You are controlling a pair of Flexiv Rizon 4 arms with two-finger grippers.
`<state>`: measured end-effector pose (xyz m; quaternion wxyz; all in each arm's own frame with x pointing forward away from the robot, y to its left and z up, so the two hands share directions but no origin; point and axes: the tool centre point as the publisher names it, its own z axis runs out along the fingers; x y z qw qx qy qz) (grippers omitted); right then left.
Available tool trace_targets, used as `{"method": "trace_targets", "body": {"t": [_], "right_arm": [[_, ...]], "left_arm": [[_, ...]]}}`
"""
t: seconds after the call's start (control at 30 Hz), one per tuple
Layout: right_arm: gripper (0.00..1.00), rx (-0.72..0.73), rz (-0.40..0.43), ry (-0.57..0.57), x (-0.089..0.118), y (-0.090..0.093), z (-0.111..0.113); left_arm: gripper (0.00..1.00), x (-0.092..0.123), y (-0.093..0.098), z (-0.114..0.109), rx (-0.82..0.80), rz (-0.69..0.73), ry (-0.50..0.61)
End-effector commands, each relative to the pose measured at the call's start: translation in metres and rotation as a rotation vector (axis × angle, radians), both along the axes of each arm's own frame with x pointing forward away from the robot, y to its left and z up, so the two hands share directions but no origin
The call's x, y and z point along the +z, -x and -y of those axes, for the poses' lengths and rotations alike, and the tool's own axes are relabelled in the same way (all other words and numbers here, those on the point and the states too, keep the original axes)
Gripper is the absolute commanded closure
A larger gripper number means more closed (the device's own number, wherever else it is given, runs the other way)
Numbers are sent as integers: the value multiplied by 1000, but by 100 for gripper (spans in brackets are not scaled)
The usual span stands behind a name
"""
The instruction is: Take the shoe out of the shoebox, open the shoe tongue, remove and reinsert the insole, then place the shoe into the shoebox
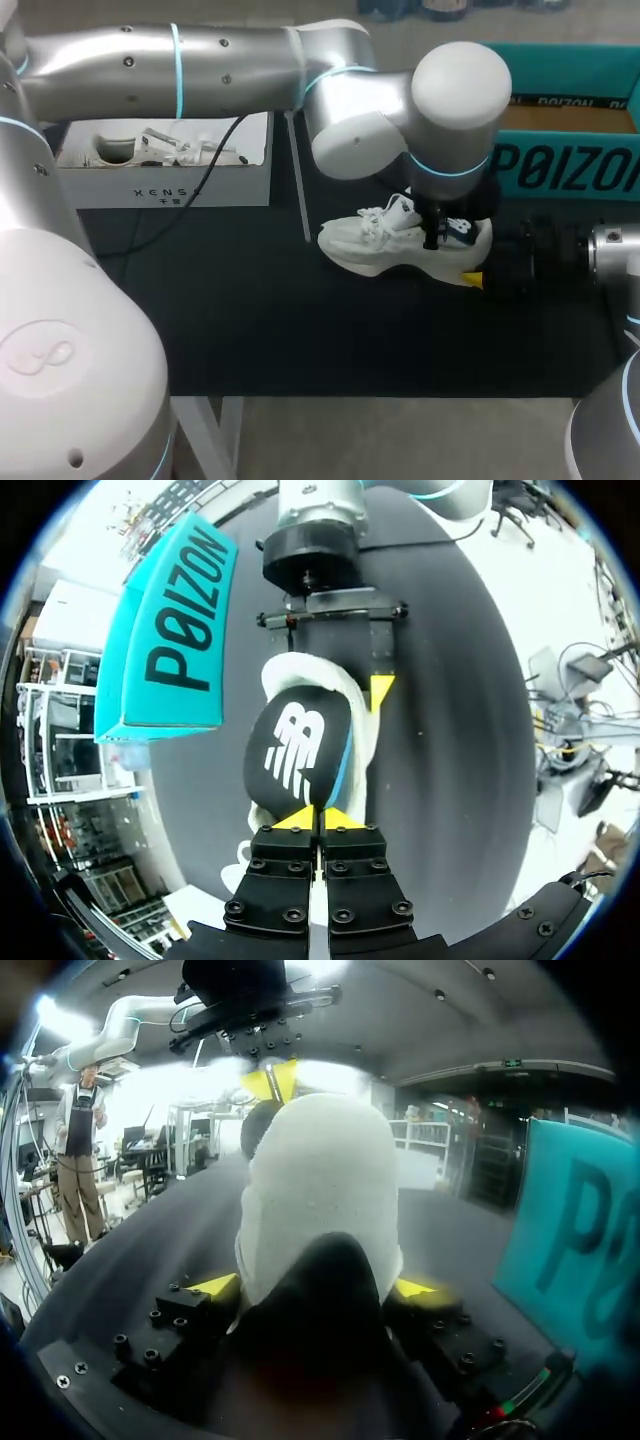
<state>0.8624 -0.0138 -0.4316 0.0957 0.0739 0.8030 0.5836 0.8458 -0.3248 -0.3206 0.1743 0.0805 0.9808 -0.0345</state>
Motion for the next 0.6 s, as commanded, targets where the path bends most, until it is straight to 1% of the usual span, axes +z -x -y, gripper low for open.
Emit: {"method": "trace_targets", "body": {"t": [0.03, 0.2, 0.33, 0.43, 0.6], "right_arm": [[100, -1, 0, 1, -3, 0, -2], [100, -1, 0, 1, -3, 0, -2], [100, -1, 0, 1, -3, 0, -2], [100, -1, 0, 1, -3, 0, -2], [100, -1, 0, 1, -3, 0, -2]], "left_arm": [[100, 11, 11, -8, -8, 17, 29], [100, 18, 17, -6, -5, 33, 51], [100, 18, 20, -1, -5, 39, 59], [100, 16, 23, 8, -15, 37, 63], [100, 15, 28, 29, -49, 40, 81]]}}
